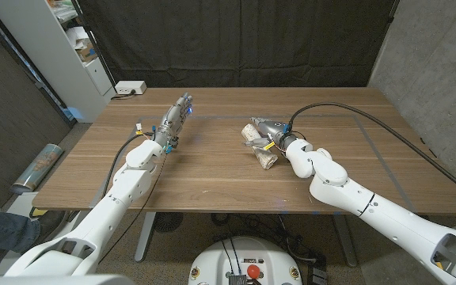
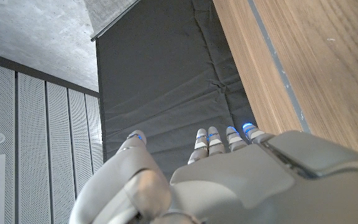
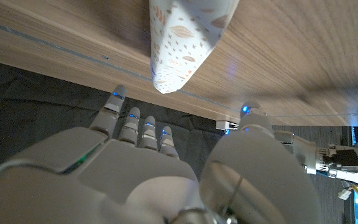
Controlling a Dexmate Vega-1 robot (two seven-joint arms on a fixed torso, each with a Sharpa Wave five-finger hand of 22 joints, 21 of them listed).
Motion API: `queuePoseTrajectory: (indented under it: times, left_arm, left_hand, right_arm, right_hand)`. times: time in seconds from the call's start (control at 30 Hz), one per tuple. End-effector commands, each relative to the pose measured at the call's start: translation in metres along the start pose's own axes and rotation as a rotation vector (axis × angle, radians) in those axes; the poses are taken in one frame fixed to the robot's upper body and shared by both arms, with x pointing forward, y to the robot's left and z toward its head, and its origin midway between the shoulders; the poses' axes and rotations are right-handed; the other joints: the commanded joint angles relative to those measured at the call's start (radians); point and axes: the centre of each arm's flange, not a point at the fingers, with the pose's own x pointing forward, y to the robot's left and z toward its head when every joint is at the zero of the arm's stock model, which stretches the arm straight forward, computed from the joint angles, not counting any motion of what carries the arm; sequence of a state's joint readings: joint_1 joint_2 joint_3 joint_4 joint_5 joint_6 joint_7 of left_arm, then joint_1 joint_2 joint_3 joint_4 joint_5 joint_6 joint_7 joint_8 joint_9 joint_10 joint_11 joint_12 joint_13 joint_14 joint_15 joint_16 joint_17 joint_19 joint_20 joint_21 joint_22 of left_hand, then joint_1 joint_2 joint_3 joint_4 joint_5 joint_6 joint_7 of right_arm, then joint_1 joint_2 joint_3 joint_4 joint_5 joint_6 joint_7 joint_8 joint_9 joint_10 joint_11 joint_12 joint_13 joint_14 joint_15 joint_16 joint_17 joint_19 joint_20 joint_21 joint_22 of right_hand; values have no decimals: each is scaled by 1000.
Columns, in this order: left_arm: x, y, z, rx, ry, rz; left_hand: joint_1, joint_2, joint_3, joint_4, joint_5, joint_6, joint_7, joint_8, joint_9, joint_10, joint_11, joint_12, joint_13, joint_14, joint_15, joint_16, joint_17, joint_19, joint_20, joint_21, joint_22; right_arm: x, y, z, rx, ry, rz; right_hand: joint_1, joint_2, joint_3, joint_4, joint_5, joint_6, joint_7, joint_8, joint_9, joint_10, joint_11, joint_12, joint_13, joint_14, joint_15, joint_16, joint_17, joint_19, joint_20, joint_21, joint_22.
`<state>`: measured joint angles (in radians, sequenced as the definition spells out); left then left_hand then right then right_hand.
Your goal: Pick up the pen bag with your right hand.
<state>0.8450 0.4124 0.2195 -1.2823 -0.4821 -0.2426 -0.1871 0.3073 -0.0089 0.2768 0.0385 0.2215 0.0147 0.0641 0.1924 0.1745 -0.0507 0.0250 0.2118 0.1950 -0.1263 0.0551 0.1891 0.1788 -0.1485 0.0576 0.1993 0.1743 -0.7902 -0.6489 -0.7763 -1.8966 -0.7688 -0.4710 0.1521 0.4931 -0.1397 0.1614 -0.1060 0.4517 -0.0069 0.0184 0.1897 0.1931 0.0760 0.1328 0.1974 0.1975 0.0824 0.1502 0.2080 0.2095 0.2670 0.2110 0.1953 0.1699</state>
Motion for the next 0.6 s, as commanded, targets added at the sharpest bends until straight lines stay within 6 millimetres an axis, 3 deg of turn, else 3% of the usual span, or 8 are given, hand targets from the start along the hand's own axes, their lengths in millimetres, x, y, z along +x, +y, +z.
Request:
queuePoseTrajectory:
  times: [0.03,0.6]
  left_arm:
    - [2,-1,-4,-1,9,-8]
    - [0,2,-7,-4,20,5]
  left_hand:
    - [0,11,0,-4,-1,4,3,-2,4,-5,-4,1,4,0,6,-1,3,-6,7,-2,5]
    - [-1,12,-1,-6,-1,9,3,-1,4,-3,-3,1,3,0,5,-1,3,-6,9,-2,5]
  right_arm:
    - [8,9,-4,-18,54,39]
    - [14,21,-9,-38,83,42]
  right_hand:
    - [7,-5,-8,0,10,22,26,14,2,18,7,11,3,3,2,4,1,10,3,1,5]
    - [13,0,-15,-2,19,38,3,19,2,37,-10,16,2,22,-6,12,1,23,1,4,5]
